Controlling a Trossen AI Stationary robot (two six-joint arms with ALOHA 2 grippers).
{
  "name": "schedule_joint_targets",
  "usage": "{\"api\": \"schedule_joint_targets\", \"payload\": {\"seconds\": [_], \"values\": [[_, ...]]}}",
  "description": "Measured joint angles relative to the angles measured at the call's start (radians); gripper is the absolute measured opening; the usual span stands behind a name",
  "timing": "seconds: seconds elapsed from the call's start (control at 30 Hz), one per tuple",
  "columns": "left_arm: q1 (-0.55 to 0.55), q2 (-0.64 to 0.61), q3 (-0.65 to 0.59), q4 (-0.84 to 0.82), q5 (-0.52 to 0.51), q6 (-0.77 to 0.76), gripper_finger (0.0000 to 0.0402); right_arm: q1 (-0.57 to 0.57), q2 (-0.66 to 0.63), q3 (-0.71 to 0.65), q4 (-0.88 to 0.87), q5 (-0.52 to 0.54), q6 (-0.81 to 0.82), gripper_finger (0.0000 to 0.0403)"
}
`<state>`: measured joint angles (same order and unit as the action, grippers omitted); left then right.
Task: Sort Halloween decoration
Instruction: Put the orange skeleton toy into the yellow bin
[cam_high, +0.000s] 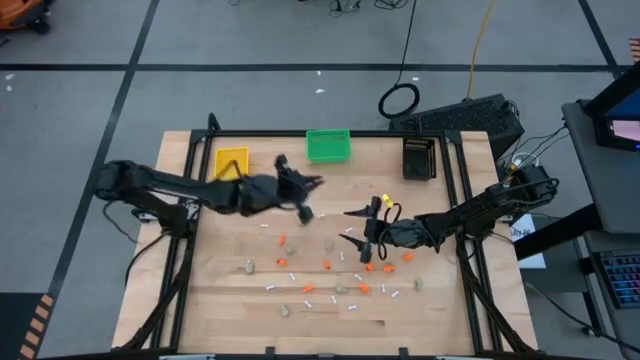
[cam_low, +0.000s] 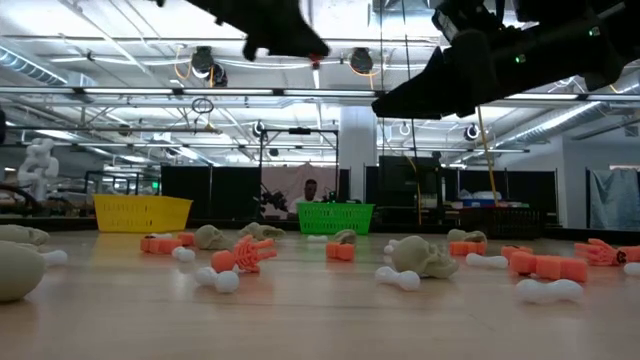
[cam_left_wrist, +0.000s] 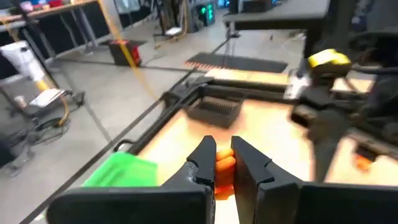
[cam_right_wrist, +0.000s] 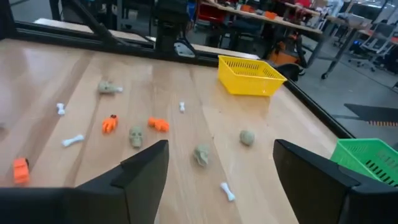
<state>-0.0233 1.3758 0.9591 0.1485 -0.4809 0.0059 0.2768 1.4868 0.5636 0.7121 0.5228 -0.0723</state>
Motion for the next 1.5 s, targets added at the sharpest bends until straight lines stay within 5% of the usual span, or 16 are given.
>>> {"api": "schedule_joint_targets", "payload": {"seconds": [0.3, 0.63, 1.13, 1.5], "values": [[0.148, -0.291, -0.001, -0.575, -0.052, -0.088, 0.0021, 0.0, 0.0, 0.0, -0.082, -0.003, 0.05, 0.0272], [0.312, -0.496, -0.181, -0.69, -0.08, -0.148, 0.0021, -0.007, 0.0, 0.0, -0.03, -0.001, 0.008, 0.0272], [0.594, -0.48, -0.392, -0.673, -0.027, -0.323, 0.0021, -0.036, 0.0, 0.0, -0.051, -0.001, 0.007, 0.0272], [0.695, -0.297, -0.406, -0.619, 0.101, -0.342, 0.0041, -0.036, 0.0, 0.0, -0.051, 0.0, 0.026, 0.0272]]}}
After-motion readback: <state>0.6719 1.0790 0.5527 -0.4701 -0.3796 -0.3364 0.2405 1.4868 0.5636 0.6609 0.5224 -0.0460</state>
